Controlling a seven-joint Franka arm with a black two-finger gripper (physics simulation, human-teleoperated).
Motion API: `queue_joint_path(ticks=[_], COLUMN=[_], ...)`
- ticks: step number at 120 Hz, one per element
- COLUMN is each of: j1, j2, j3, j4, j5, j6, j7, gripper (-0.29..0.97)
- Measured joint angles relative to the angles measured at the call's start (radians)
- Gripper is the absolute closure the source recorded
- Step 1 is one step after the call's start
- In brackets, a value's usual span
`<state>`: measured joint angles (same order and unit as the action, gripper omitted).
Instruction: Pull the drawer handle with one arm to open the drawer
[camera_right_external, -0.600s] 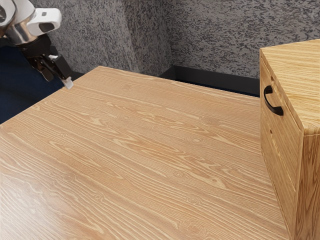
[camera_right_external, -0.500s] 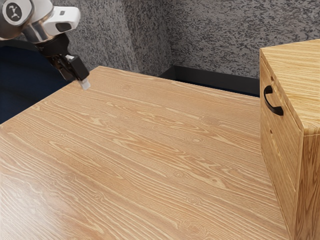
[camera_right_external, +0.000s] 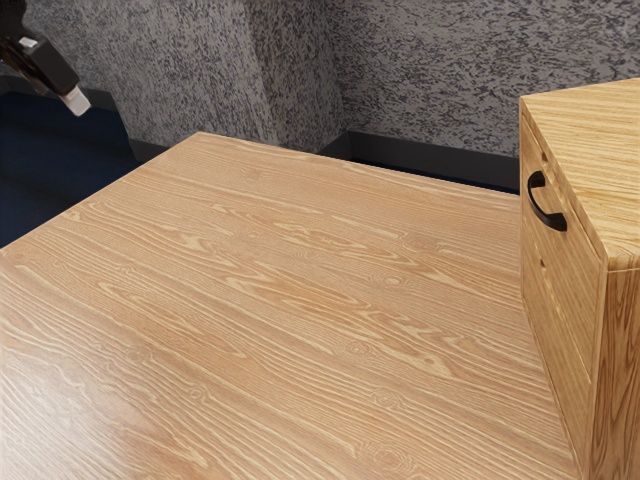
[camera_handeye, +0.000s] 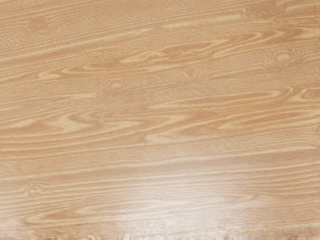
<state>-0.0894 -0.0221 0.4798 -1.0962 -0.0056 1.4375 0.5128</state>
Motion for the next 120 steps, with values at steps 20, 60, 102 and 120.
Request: queue_joint_path(ticks=[20,60,102,120], j1=[-0.075,-0.142,0.429,0.778], j2=[-0.06,-0.328,-0.313,-0.307], j3=[-0.001,-0.218,-0.68,-0.999], j4=[-0.315,-0.627,-0.542,-0.49], j5=[-0.132,-0.189,-0.282,-0.412], j6=[0.009,-0.035,-0.033,-0.025], j7=[-0.026,-0.588,-0.826,-0.84], gripper=[0.02,0.02,0.03,0.03])
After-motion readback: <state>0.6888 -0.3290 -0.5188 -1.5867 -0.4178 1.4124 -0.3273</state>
